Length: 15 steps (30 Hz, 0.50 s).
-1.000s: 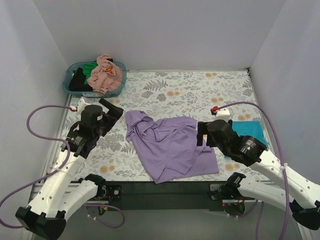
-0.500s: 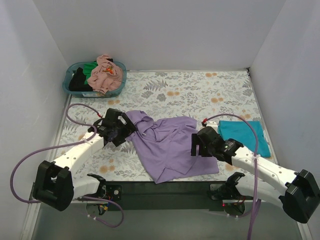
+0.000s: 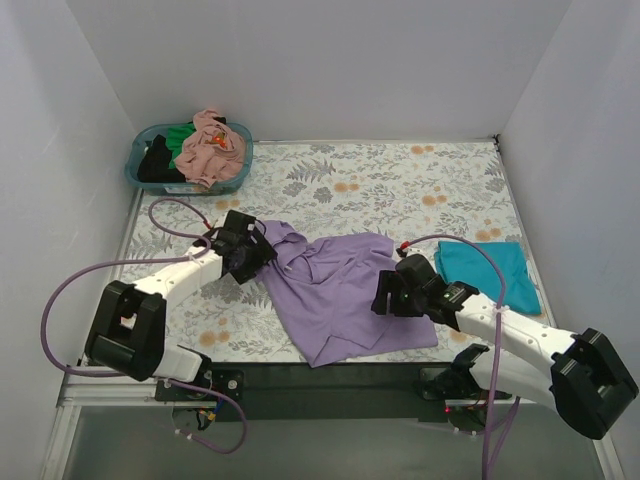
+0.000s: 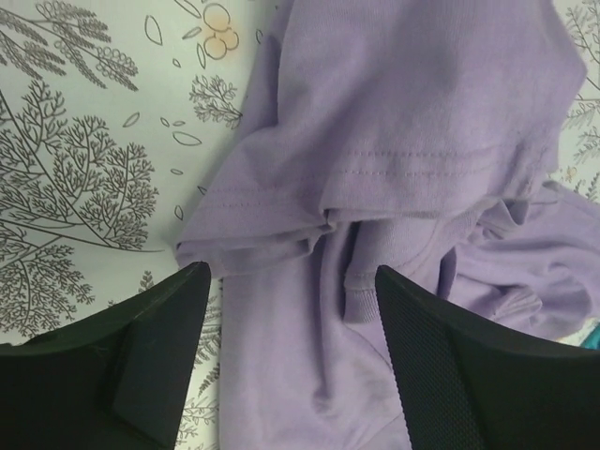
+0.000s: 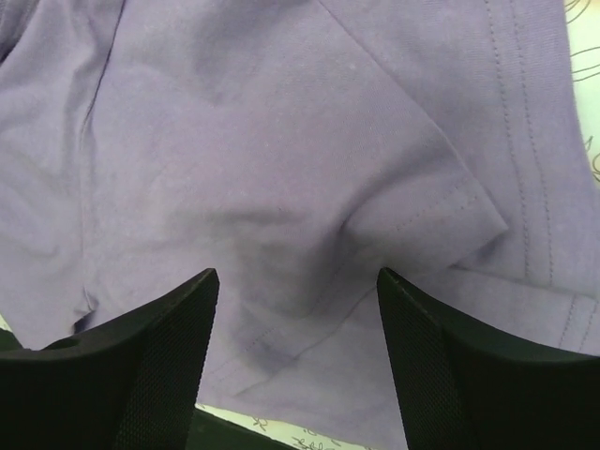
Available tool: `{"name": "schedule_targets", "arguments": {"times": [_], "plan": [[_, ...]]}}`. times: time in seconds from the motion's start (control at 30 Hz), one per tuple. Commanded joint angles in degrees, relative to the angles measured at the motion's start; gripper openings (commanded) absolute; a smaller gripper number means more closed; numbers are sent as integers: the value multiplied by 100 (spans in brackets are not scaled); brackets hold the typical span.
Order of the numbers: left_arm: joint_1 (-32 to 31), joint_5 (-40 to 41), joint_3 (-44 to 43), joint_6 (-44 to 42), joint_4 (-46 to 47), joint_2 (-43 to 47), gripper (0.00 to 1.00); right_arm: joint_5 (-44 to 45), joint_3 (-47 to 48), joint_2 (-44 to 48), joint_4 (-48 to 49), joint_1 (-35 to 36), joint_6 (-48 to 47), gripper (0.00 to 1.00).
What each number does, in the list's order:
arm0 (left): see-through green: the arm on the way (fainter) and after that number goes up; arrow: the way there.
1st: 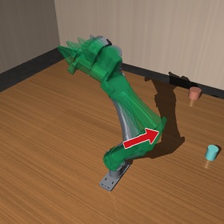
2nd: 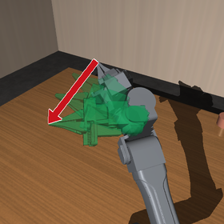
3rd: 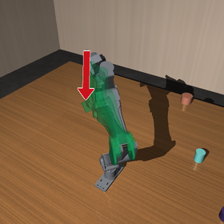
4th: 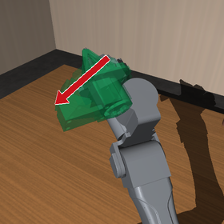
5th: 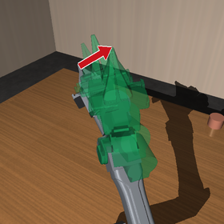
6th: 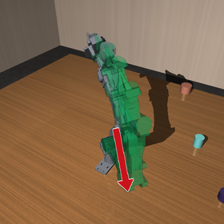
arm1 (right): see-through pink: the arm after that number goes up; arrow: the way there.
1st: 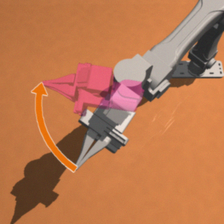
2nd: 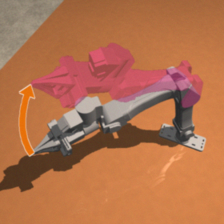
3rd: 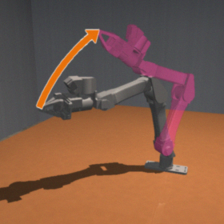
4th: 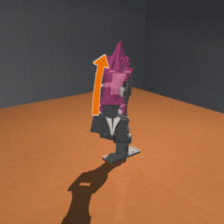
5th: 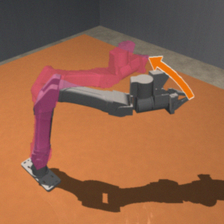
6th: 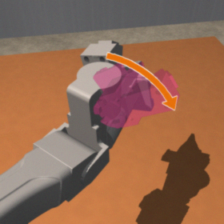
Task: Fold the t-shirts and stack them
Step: Flatten the tshirt out
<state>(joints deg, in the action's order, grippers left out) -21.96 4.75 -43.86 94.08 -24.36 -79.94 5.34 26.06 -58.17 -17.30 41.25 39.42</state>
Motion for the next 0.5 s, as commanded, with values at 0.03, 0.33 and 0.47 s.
{"name": "schedule_targets", "arguments": {"times": [0.03,0.33,0.47], "plan": [[16,500,-272,22,-51,-153,63,-156,179,-395,473,-21,22,73],[51,685,-44,75,-78,-127,0,177,426,-853,658,-12,171,33],[51,764,61,-4,-60,4,0,186,531,-722,474,-3,198,18]]}}
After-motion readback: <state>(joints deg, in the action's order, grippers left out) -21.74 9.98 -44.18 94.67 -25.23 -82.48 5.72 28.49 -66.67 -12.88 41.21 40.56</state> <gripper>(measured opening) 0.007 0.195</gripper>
